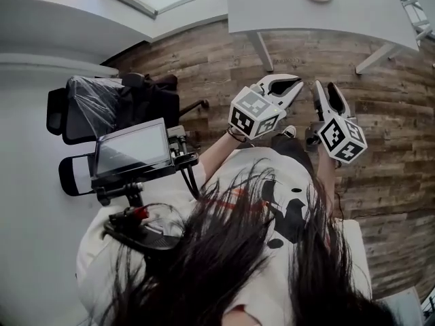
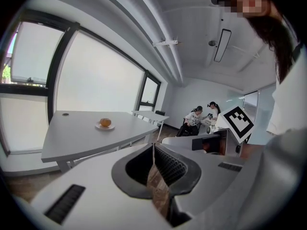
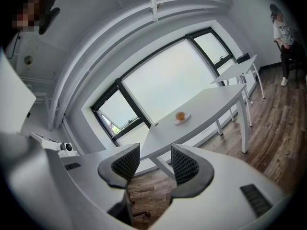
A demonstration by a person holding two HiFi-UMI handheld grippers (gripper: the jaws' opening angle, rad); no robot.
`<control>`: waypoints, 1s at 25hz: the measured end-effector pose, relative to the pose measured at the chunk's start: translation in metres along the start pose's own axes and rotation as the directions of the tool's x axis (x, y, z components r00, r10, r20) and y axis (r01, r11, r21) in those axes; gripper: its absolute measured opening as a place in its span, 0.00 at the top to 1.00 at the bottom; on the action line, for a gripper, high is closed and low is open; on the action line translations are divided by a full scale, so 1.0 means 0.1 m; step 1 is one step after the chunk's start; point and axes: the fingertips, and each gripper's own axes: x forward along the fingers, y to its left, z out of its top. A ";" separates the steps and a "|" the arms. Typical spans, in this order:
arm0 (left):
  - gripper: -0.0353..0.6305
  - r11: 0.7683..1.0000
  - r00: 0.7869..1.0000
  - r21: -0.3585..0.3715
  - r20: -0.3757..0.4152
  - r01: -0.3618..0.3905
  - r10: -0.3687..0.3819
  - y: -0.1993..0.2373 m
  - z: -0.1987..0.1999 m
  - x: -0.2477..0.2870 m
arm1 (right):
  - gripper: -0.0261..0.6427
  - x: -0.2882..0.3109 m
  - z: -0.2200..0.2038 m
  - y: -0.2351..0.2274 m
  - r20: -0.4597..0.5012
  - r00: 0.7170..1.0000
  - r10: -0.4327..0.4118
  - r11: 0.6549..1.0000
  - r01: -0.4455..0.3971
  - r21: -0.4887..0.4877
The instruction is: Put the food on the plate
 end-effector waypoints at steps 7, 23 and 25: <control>0.93 1.000 0.999 -0.008 0.049 -0.013 0.013 0.00 -0.15 -0.64 | 0.65 -0.19 -0.34 0.52 0.000 1.000 0.004 0.999 -0.004 -0.048; 0.93 0.999 1.000 -0.026 0.012 0.021 -0.020 -0.26 -0.67 -1.63 | 0.65 -0.85 -1.14 1.17 -0.023 0.998 -0.052 0.999 0.052 -0.008; 0.93 0.999 0.999 -0.030 0.030 0.036 -0.035 -0.32 -0.80 -1.90 | 0.65 -0.99 -1.34 1.38 -0.022 0.998 -0.063 0.998 0.062 -0.025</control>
